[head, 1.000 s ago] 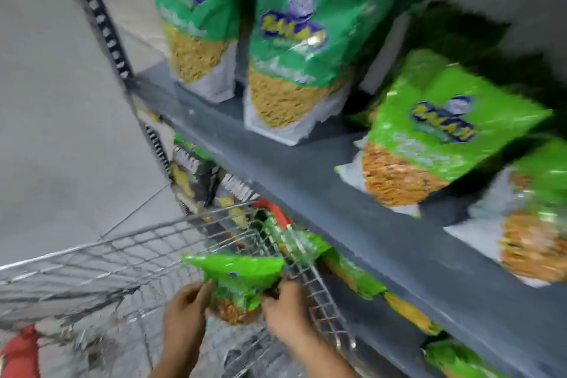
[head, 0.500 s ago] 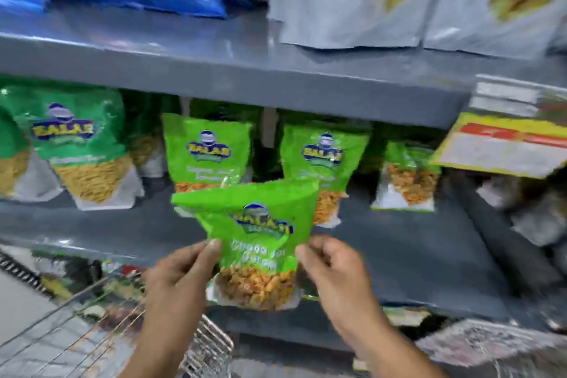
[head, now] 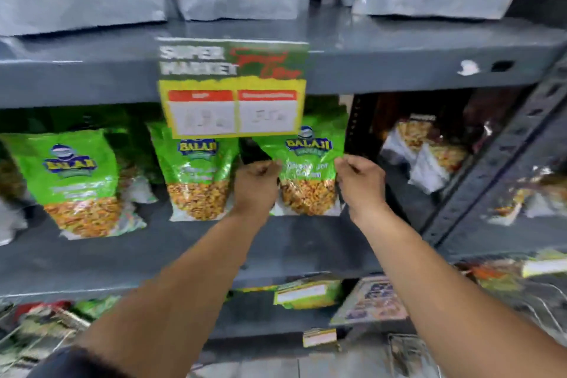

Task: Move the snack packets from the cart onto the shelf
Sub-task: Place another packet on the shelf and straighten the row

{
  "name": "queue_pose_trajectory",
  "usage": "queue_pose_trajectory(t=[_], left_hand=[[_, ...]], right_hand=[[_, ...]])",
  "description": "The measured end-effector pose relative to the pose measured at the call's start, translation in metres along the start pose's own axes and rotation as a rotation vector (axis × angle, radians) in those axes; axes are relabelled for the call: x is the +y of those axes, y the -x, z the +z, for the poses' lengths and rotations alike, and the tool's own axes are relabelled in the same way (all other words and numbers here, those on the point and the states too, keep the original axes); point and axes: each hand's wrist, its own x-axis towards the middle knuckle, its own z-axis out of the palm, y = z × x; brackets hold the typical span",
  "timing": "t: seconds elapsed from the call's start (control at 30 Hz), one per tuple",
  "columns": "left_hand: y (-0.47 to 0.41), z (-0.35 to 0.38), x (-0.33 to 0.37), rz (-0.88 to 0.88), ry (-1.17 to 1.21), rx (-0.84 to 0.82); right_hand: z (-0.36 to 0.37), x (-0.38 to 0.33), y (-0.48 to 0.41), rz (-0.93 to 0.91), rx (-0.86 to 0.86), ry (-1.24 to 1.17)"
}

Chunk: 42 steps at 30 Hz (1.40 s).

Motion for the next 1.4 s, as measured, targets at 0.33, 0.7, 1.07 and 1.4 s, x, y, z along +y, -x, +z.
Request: queue_pose_trajectory(t=[0.33, 0.7, 1.07, 1.4], left_hand=[[-0.017, 0.039, -0.010, -0.097, -0.017, 0.060], [-0.011, 0.009, -0.070, 0.009, -0.259, -0.319], [-0.006, 0.007, -0.072, -0.021, -0.658, -0.277], [0.006, 0.014, -0.054, 0.043, -0.847, -0.205]], right_hand=[[-0.005, 0.015, -0.036, 0.118, 0.025, 0.068], [0.013, -0.046, -0.052, -0.155, 0.080, 0.161], [0.015, -0.066, -0.092, -0.560, -0.453, 1.184], [0.014, -0.056, -0.103, -0.574, -0.121, 1.134]])
